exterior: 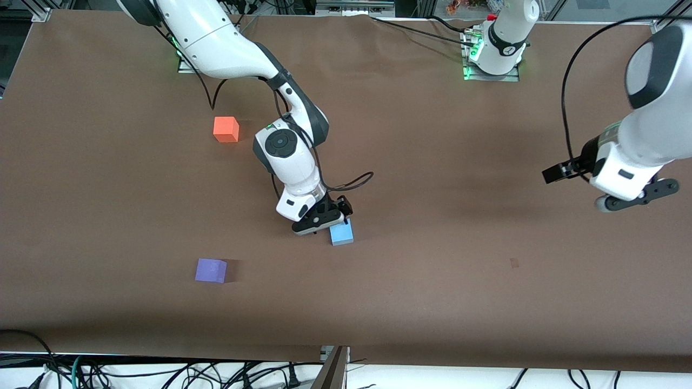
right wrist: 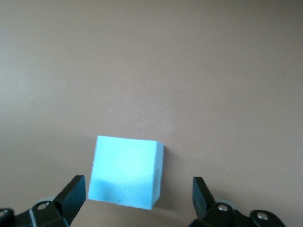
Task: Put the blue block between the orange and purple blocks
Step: 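Grasp the light-blue cube with the right gripper while the left gripper withdraws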
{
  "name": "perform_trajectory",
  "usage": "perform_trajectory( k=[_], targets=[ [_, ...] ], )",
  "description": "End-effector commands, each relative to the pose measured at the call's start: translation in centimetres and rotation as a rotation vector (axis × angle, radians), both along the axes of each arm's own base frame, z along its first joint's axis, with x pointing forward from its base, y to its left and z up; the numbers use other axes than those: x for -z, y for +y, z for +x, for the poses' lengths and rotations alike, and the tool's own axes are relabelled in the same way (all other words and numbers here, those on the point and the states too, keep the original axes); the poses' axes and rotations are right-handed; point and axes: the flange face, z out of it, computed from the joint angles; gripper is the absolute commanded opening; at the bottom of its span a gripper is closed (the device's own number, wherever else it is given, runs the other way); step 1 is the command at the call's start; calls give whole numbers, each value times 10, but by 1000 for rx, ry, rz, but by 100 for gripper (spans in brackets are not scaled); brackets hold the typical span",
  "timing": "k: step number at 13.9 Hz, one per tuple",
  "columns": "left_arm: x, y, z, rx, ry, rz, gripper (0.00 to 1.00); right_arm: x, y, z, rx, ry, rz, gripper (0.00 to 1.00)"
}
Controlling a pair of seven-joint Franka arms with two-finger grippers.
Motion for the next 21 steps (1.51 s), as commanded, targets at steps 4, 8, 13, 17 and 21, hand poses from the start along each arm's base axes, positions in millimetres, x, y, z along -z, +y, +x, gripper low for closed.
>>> perform_trajectory(
  k=[4, 8, 13, 17, 21],
  targets=[
    [-9, 7, -2, 17, -34, 21, 100, 6, 21, -3, -24, -23, 2, 100],
    [-17, 1, 4, 99, -44, 17, 100, 24, 26, -2, -29, -18, -3, 100],
    [-51, 104, 0, 181, -79, -221, 100, 44, 28, -2, -31, -26, -1, 100],
    [-113, 102, -20, 189, -78, -238, 100, 43, 28, -1, -35, -28, -2, 25],
    [-113, 84, -18, 211, -75, -211, 100, 17, 21, 7, -12, -11, -12, 13]
  ],
)
